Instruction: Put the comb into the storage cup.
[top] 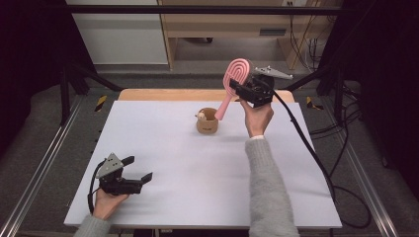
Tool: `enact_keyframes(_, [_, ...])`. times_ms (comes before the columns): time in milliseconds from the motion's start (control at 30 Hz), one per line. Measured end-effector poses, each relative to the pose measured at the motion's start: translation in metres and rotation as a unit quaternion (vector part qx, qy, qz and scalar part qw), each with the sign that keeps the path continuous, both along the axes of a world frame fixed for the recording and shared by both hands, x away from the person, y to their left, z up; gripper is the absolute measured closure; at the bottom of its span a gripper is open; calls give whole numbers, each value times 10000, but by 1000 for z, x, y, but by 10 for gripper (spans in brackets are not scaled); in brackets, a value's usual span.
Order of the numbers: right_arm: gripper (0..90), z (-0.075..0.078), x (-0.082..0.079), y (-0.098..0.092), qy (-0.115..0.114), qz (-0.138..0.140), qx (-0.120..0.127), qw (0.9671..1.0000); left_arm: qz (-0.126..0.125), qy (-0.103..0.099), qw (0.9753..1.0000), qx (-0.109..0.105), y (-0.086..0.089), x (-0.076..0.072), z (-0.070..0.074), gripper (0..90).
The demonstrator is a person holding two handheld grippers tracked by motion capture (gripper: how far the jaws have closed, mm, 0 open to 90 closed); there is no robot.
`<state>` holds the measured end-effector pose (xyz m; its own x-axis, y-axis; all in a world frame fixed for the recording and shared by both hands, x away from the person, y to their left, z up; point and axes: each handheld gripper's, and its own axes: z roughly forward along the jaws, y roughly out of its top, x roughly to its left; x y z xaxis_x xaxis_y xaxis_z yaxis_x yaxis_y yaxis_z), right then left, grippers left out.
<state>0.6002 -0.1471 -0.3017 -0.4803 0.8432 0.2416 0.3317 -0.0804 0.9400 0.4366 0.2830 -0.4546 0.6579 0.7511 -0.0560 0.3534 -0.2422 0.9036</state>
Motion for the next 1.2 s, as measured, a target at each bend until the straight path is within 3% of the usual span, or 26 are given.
enact_keyframes(1200, [633, -19, 32, 28, 118, -158, 49, 9998, -5, 30, 10000, 43, 0, 1, -1, 40])
